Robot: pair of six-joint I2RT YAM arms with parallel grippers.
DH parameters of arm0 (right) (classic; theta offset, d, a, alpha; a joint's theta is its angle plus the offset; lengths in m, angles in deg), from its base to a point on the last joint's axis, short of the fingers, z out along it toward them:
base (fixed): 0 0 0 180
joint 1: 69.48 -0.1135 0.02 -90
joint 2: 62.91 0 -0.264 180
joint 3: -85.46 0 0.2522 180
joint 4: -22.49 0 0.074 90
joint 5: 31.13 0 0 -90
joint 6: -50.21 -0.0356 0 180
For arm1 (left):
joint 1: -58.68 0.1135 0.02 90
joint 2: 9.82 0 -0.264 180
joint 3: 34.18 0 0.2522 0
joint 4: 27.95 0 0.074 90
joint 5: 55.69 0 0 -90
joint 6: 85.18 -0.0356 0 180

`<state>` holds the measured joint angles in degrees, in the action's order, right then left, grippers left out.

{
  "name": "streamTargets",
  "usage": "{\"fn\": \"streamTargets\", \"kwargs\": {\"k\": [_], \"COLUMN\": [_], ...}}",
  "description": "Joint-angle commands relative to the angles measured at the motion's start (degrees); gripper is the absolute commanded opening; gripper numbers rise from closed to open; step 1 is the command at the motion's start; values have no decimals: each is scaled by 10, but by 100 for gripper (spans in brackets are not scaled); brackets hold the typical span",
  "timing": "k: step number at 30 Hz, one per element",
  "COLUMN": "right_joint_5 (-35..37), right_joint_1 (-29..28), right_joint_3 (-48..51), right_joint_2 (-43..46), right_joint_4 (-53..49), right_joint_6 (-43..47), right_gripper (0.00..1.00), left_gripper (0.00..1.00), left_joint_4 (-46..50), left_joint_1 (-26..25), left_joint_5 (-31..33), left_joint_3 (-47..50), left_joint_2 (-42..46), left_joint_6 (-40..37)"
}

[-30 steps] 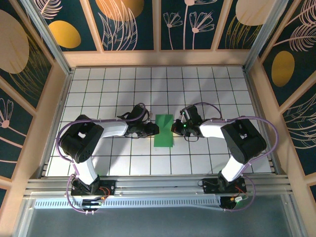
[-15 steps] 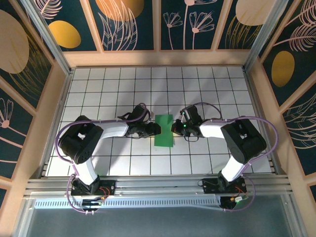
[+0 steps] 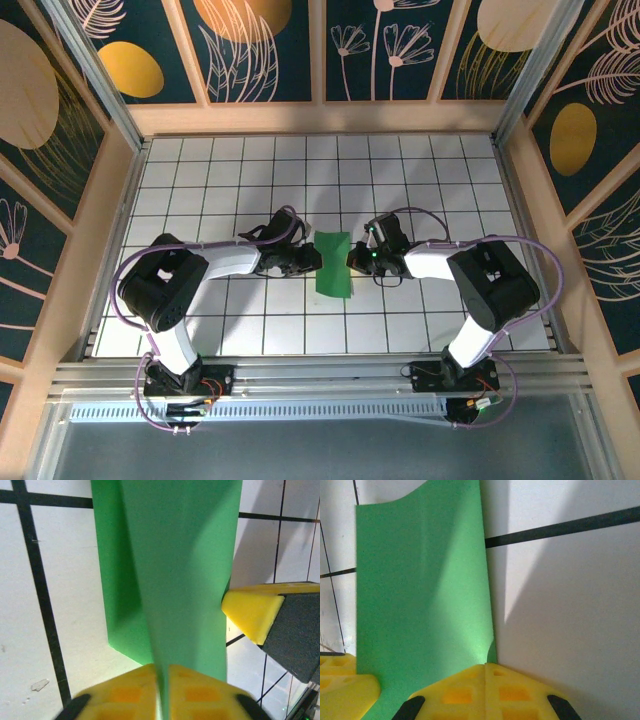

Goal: Fold a paper plane with a square sheet of paper (fold left side to right side)
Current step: Third fold the triangle at the center of the table.

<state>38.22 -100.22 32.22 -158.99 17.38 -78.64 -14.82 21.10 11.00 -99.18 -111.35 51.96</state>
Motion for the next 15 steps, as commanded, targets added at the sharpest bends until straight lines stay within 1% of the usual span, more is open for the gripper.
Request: {"fn": "streamTargets", "kwargs": {"k": [1, 3, 4, 5, 10, 13, 15], "right_joint_5": [13, 16, 20, 25, 60, 82, 106], "right_joint_1": [-3, -3, -3, -3, -3, -3, -25], "right_joint_3": [-3, -12, -17, -22, -32, -15, 6], "right_joint_2": [-1, 7, 15, 22, 77, 127, 167], "right_joint_4": [-28, -31, -34, -37, -58, -62, -62], "right_joint_6": [22, 34, 43, 50, 100, 127, 143], "right_gripper": [0, 0, 1, 4, 28, 39, 46], "left_gripper": [4, 0, 0, 0, 0, 0, 0], "left_joint_4": [9, 6, 3, 0, -9, -21, -23], "left_joint_1": [-2, -2, -2, -2, -4, -5, -5], "left_joint_5": [0, -4, -6, -6, -11, -14, -15], "left_joint_3": [9, 14, 18, 22, 34, 43, 47], "left_joint_2": [14, 18, 22, 24, 38, 58, 63], "left_joint_6": [15, 30, 40, 48, 98, 122, 134]}}
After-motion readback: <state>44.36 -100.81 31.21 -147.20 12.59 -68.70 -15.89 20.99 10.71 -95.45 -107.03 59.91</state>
